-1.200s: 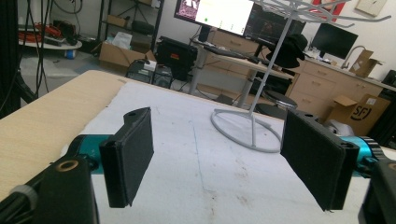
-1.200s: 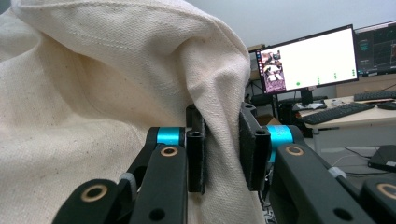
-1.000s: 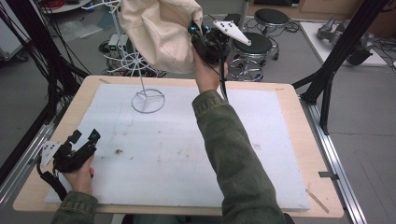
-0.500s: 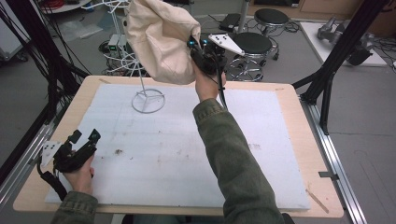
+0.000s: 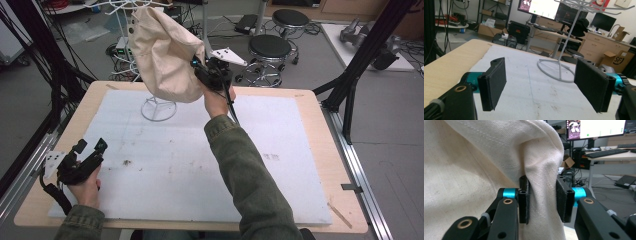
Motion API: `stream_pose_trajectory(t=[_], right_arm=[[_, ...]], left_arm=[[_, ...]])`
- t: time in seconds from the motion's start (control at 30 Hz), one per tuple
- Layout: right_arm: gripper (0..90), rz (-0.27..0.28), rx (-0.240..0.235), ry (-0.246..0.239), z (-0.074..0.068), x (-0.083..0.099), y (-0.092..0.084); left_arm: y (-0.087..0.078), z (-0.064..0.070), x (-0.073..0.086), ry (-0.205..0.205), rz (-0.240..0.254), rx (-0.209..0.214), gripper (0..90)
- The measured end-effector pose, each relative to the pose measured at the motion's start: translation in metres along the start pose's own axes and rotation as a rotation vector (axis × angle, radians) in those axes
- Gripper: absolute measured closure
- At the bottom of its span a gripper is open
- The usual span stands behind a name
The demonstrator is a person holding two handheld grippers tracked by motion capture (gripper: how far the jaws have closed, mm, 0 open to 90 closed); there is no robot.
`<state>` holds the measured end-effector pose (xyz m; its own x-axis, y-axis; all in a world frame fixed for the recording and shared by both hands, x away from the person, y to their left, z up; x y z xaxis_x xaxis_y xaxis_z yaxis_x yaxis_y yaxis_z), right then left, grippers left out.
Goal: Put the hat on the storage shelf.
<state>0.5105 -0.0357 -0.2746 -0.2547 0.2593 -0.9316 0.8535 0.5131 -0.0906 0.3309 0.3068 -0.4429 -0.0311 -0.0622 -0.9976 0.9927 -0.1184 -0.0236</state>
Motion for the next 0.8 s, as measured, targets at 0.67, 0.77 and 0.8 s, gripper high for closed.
stream_pose_trajectory(t=[0.67,0.77,0.8], right_arm=[[15.0,-0.195,0.006,-0.024,0.002,0.026,0.011],[11.8,-0.225,0.017,-0.035,0.003,0.028,0.01],[11.8,-0.236,0.016,-0.039,0.004,0.029,0.009]], left_arm=[[0.0,0.0,0.0,0.002,0.0,0.002,25.9],[0.0,0.0,0.0,0.004,0.001,0.002,25.9],[0.0,0.0,0.0,0.004,-0.001,0.001,25.9]])
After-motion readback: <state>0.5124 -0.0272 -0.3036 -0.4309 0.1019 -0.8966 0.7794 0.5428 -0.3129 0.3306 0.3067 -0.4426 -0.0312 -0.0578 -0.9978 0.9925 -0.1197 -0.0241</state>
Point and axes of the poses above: each handheld gripper's, and its own axes: y roughly forward along the jaws, x roughly out of its underside, z roughly to its right, the point moved 6 cm from there along y, roughly forward along the jaws, and after that the axes turned 13 degrees about y, right-handed, at the moved point
